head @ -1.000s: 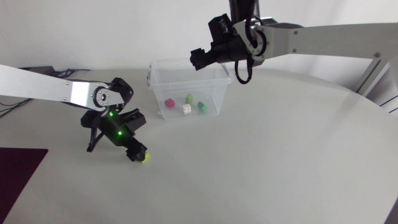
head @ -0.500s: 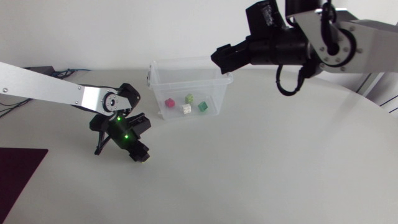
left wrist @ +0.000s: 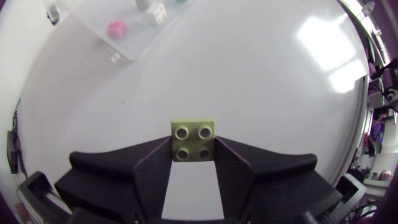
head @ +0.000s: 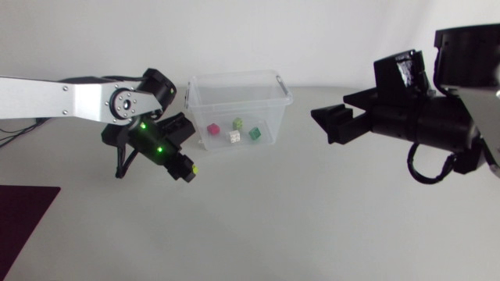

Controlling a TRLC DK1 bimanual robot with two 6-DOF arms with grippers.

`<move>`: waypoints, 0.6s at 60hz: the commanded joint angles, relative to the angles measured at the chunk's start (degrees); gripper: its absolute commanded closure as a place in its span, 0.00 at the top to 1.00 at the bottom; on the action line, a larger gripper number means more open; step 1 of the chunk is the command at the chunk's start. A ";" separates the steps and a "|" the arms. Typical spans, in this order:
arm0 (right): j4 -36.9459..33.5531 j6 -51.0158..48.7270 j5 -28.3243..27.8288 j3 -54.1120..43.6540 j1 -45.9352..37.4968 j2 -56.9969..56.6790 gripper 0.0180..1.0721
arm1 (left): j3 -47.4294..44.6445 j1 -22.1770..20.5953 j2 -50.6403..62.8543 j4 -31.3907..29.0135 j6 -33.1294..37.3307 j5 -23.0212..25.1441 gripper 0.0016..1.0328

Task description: Place the duplo bricks in the container

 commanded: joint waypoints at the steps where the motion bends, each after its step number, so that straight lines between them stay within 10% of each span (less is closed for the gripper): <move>1: 0.09 0.11 0.99 -4.41 -1.05 -2.84 0.95 | 3.77 -0.73 -2.34 -0.45 -1.90 0.97 0.35; 36: 2.55 -2.35 10.92 -19.26 0.53 -12.68 0.95 | 19.06 -0.38 4.25 19.06 -10.34 5.98 0.39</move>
